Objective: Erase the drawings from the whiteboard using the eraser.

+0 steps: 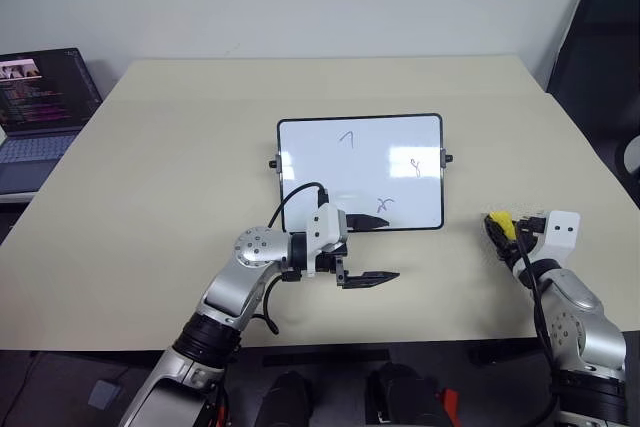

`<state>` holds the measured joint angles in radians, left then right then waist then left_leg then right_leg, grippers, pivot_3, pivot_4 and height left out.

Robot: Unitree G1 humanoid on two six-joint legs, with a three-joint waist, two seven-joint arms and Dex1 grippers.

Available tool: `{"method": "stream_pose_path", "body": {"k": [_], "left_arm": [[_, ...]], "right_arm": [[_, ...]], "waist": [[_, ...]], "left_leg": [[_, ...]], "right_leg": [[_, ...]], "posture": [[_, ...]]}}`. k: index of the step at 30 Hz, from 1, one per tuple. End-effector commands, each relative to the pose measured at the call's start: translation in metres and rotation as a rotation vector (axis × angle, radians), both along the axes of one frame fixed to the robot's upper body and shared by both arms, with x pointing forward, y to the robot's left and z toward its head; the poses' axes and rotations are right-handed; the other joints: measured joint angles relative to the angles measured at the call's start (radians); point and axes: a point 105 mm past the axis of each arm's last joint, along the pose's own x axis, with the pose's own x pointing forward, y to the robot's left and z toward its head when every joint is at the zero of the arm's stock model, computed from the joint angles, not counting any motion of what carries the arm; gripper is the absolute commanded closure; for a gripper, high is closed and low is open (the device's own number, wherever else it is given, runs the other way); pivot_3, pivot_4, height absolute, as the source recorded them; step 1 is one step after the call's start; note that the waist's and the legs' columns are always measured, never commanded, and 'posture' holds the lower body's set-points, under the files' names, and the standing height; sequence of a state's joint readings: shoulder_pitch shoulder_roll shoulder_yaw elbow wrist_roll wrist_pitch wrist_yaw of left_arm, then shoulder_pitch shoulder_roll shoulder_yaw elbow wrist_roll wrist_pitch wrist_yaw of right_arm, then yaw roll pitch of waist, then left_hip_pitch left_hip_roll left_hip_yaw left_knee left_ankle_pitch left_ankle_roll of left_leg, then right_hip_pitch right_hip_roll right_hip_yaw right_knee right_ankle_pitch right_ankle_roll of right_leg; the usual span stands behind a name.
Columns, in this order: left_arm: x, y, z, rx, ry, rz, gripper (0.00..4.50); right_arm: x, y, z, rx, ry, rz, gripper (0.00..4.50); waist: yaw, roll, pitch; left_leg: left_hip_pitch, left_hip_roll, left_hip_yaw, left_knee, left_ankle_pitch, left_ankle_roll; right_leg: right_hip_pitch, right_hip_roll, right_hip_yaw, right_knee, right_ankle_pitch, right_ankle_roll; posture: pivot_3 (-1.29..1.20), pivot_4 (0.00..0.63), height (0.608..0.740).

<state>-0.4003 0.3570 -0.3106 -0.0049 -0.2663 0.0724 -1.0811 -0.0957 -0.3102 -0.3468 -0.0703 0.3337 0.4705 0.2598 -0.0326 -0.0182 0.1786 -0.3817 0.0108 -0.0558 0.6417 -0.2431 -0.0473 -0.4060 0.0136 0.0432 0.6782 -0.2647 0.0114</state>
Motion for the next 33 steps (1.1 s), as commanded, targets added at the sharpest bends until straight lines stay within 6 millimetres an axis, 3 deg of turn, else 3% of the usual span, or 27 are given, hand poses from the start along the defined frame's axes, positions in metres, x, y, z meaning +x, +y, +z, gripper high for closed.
{"method": "stream_pose_path", "body": {"k": [1,11,16,24,27,30,33], "left_arm": [[0.001,0.002,0.008,-0.015,-0.039,0.005,0.00],[0.004,0.003,0.008,-0.011,-0.044,0.015,0.00],[0.010,0.003,0.008,-0.026,-0.060,0.074,0.00],[0.047,0.009,0.008,-0.007,-0.144,0.326,0.00],[0.059,0.014,0.010,0.015,-0.186,0.390,0.00],[0.065,0.016,0.009,0.025,-0.204,0.413,0.00],[0.065,0.012,0.009,0.022,-0.207,0.399,0.00]], "right_arm": [[0.001,-0.001,0.011,-0.016,-0.039,0.006,3.26],[0.002,-0.003,0.015,-0.030,-0.051,-0.010,3.27],[0.002,0.008,0.023,-0.133,-0.105,0.027,3.27],[0.016,0.045,0.050,-0.191,-0.235,0.098,3.27],[0.024,0.067,0.075,-0.199,-0.325,0.142,3.27],[0.031,0.086,0.098,-0.213,-0.419,0.179,3.27],[0.035,0.103,0.105,-0.230,-0.469,0.222,3.27]], "waist": [[0.000,0.000,0.000],[0.000,0.000,0.000],[0.000,0.000,0.000],[-0.001,-0.001,0.001],[-0.002,-0.002,0.002],[-0.002,-0.002,0.002],[0.000,-0.002,0.003]], "left_leg": [[0.000,0.000,0.000,0.000,0.000,0.000],[0.000,0.000,0.000,0.000,0.000,0.000],[0.000,0.000,0.000,0.000,0.000,0.000],[0.000,0.000,0.000,0.000,0.000,0.000],[0.000,0.000,0.000,0.000,0.000,0.000],[-0.001,0.000,0.000,0.000,0.000,0.000],[-0.001,0.000,0.000,-0.001,0.000,0.000]], "right_leg": [[0.000,0.000,0.000,0.000,0.000,0.000],[0.000,0.000,0.000,0.000,0.000,0.000],[0.000,0.000,0.000,0.000,0.000,0.000],[0.000,0.000,0.000,0.000,0.000,0.000],[-0.001,0.000,0.000,0.000,0.000,0.000],[-0.001,0.000,0.000,0.000,0.000,0.001],[-0.002,0.000,0.000,-0.001,0.000,0.001]], "posture": [[0.00,0.150,0.740],[0.00,0.150,0.740],[0.00,0.150,0.740],[0.00,0.150,0.740],[0.00,0.150,0.740],[0.00,0.150,0.740],[0.00,0.150,0.740]]}}
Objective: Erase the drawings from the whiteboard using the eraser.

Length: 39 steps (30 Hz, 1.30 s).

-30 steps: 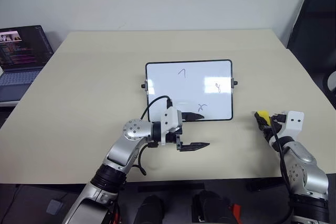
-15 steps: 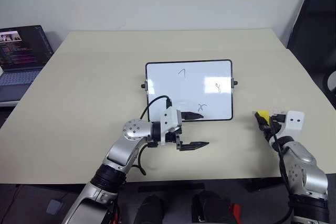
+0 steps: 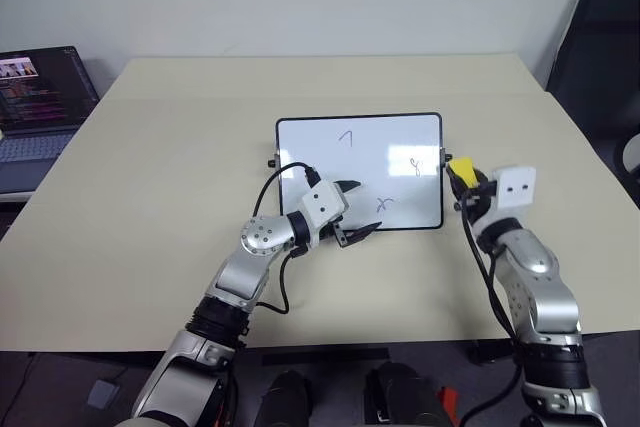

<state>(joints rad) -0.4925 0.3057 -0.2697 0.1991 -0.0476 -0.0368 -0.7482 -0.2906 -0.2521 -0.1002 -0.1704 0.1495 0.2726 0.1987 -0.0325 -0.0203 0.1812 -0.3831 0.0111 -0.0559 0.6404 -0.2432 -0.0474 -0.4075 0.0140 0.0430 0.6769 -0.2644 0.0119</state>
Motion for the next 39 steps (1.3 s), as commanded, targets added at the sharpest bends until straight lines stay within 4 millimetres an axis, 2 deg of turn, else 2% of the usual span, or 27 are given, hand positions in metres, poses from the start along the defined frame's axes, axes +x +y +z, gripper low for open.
{"method": "stream_pose_path", "body": {"k": [1,7,11,19,22,27,39], "left_arm": [[0.002,-0.005,0.011,-0.023,-0.053,-0.014,0.00],[0.002,-0.008,0.012,-0.022,-0.057,-0.027,0.00],[0.003,-0.008,0.014,-0.024,-0.060,-0.029,0.00],[0.005,-0.003,0.017,-0.032,-0.071,0.004,0.00],[0.004,-0.001,0.016,-0.028,-0.071,0.008,0.00],[0.005,0.003,0.018,-0.034,-0.077,0.029,0.00],[-0.002,0.009,0.016,-0.044,-0.071,0.064,0.00]], "right_arm": [[0.001,0.017,0.014,-0.011,-0.083,0.042,3.27],[0.013,0.032,0.015,-0.004,-0.093,0.074,3.27],[0.019,0.037,0.008,0.041,-0.051,0.064,3.27],[0.024,0.050,0.001,0.029,-0.019,0.101,3.27],[0.026,0.054,-0.008,0.019,0.029,0.121,3.27],[0.028,0.044,-0.042,-0.060,0.221,0.067,3.27],[-0.002,0.023,-0.067,-0.111,0.377,0.056,3.27]], "waist": [[0.000,-0.001,0.000],[0.001,-0.002,0.001],[0.000,-0.002,0.001],[0.000,-0.002,0.001],[0.000,-0.002,0.001],[-0.001,-0.002,0.001],[0.000,-0.004,-0.001]], "left_leg": [[0.000,0.000,0.000,0.000,0.000,0.000],[-0.001,0.000,0.000,0.000,0.000,0.000],[-0.001,0.000,0.000,0.000,0.000,0.000],[-0.001,0.000,0.000,0.000,0.000,0.000],[0.000,0.000,0.000,0.000,0.000,0.000],[0.001,0.001,0.001,0.001,0.000,0.000],[0.002,0.000,0.000,0.004,0.000,0.000]], "right_leg": [[0.000,0.000,0.000,-0.001,0.000,0.000],[0.000,-0.001,0.000,-0.002,0.000,0.001],[0.000,0.000,0.000,-0.001,0.000,0.001],[0.000,0.000,0.000,-0.001,0.000,0.000],[0.000,0.000,0.000,0.000,0.000,0.000],[0.000,0.000,0.001,0.001,0.000,0.000],[0.003,0.000,0.001,0.002,0.001,0.002]], "posture": [[0.00,0.150,0.740],[0.00,0.150,0.740],[0.00,0.150,0.740],[0.00,0.150,0.740],[0.00,0.150,0.740],[0.00,0.150,0.740],[0.00,0.150,0.740]]}}
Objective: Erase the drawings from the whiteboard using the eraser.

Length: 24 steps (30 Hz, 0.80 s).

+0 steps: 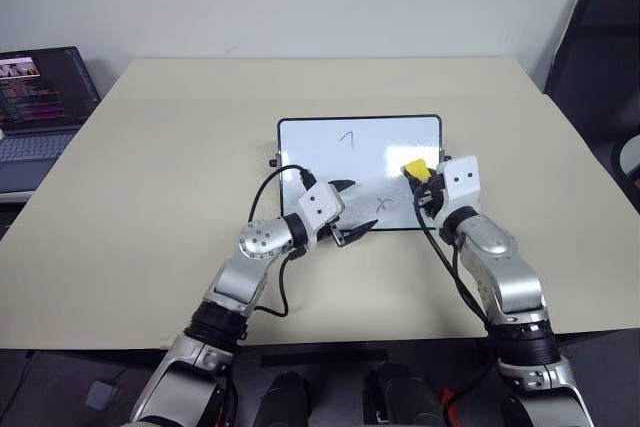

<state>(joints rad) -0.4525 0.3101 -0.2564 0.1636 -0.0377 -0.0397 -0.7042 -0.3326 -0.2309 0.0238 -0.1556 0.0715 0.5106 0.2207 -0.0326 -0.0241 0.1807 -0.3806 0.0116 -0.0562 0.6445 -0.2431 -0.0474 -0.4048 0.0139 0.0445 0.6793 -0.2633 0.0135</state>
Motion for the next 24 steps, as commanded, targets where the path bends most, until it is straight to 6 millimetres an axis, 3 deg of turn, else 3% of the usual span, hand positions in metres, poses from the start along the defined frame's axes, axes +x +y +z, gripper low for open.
{"method": "stream_pose_path", "body": {"k": [1,8,13,18,24], "left_arm": [[0.000,0.002,0.017,-0.027,-0.056,0.015,0.00],[0.000,0.003,0.016,-0.024,-0.054,0.018,0.00],[0.001,0.001,0.017,-0.023,-0.056,0.013,0.00],[0.004,0.004,0.020,-0.031,-0.076,0.040,0.00],[0.023,0.029,0.041,-0.062,-0.168,0.203,0.00]], "right_arm": [[-0.012,-0.014,-0.031,-0.027,0.145,-0.030,3.27],[-0.029,-0.018,-0.041,-0.046,0.178,-0.016,3.27],[-0.026,-0.013,-0.020,-0.008,0.078,0.002,3.27],[-0.022,0.005,0.008,0.022,-0.082,0.076,3.27],[-0.017,0.027,0.032,-0.034,-0.233,0.198,3.27]], "waist": [[0.000,0.000,0.000],[-0.001,-0.001,0.000],[-0.002,-0.001,0.000],[-0.006,-0.002,0.001],[-0.006,-0.002,0.003]], "left_leg": [[0.000,0.000,0.000,0.000,0.000,0.000],[0.000,0.000,0.000,0.000,0.000,0.000],[0.000,0.000,0.001,0.000,0.000,0.000],[-0.001,0.000,0.001,-0.001,0.000,0.000],[-0.005,0.000,0.000,-0.004,0.000,0.000]], "right_leg": [[0.000,0.000,0.000,0.000,0.000,0.000],[0.000,0.000,0.000,0.000,0.000,0.000],[0.000,0.000,0.000,-0.001,0.000,0.000],[-0.002,0.000,0.000,-0.001,0.000,0.000],[-0.005,0.000,-0.001,-0.004,0.000,0.000]], "posture": [[0.00,0.150,0.740],[0.00,0.150,0.740],[0.00,0.150,0.740],[0.00,0.150,0.740],[0.00,0.150,0.740]]}}
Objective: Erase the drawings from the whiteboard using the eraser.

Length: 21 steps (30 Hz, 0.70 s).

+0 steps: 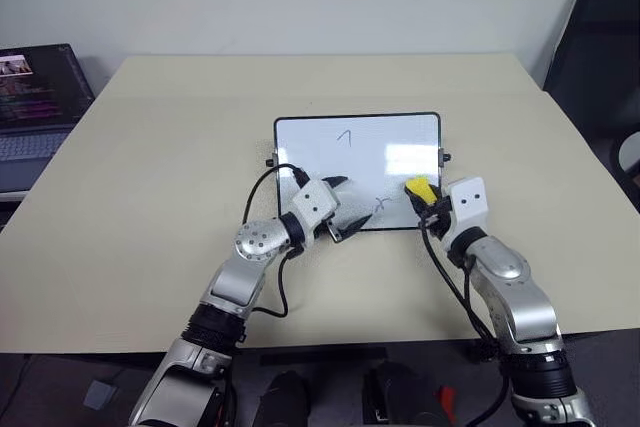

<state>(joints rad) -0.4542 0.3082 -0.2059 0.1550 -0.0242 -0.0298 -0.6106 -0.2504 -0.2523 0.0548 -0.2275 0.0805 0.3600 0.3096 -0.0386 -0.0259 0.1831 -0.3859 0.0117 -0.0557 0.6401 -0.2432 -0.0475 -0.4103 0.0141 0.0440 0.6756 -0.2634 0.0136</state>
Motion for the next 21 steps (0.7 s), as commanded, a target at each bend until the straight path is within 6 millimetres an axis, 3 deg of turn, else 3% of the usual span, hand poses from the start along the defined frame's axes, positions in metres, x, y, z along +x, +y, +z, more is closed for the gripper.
{"method": "stream_pose_path", "body": {"k": [1,6,11,16,21], "left_arm": [[0.015,0.019,0.032,-0.007,-0.144,0.111,0.00],[0.027,0.040,0.038,0.014,-0.184,0.228,0.00],[0.028,0.041,0.036,0.014,-0.176,0.228,0.00],[0.026,0.041,0.036,0.014,-0.172,0.226,0.00],[0.025,0.042,0.036,0.008,-0.170,0.225,0.00]], "right_arm": [[0.007,0.017,0.026,-0.015,-0.135,0.072,3.27],[0.022,0.047,0.045,0.005,-0.212,0.153,3.27],[0.035,0.080,0.063,0.008,-0.259,0.230,3.27],[0.050,0.097,0.065,-0.035,-0.260,0.252,3.27],[0.066,0.096,0.061,-0.124,-0.246,0.200,3.27]], "waist": [[0.000,0.000,0.000],[-0.001,-0.001,0.000],[0.004,-0.001,0.001],[0.006,-0.001,0.001],[0.006,-0.001,0.001]], "left_leg": [[0.000,0.000,0.000,0.000,0.000,0.000],[0.000,0.000,0.000,-0.001,0.000,0.000],[-0.001,0.000,0.000,-0.001,0.000,0.000],[-0.001,0.001,0.000,-0.001,0.000,0.000],[-0.001,0.001,0.000,-0.001,0.000,0.000]], "right_leg": [[0.000,0.000,0.000,0.000,0.000,0.000],[0.000,0.000,0.000,0.000,0.000,0.000],[-0.001,-0.001,0.000,-0.001,0.000,0.000],[-0.001,-0.002,0.000,-0.001,0.000,0.000],[-0.001,-0.002,0.000,0.000,0.000,0.000]], "posture": [[0.00,0.150,0.740],[0.00,0.150,0.740],[0.00,0.150,0.740],[0.00,0.150,0.740],[0.00,0.150,0.740]]}}
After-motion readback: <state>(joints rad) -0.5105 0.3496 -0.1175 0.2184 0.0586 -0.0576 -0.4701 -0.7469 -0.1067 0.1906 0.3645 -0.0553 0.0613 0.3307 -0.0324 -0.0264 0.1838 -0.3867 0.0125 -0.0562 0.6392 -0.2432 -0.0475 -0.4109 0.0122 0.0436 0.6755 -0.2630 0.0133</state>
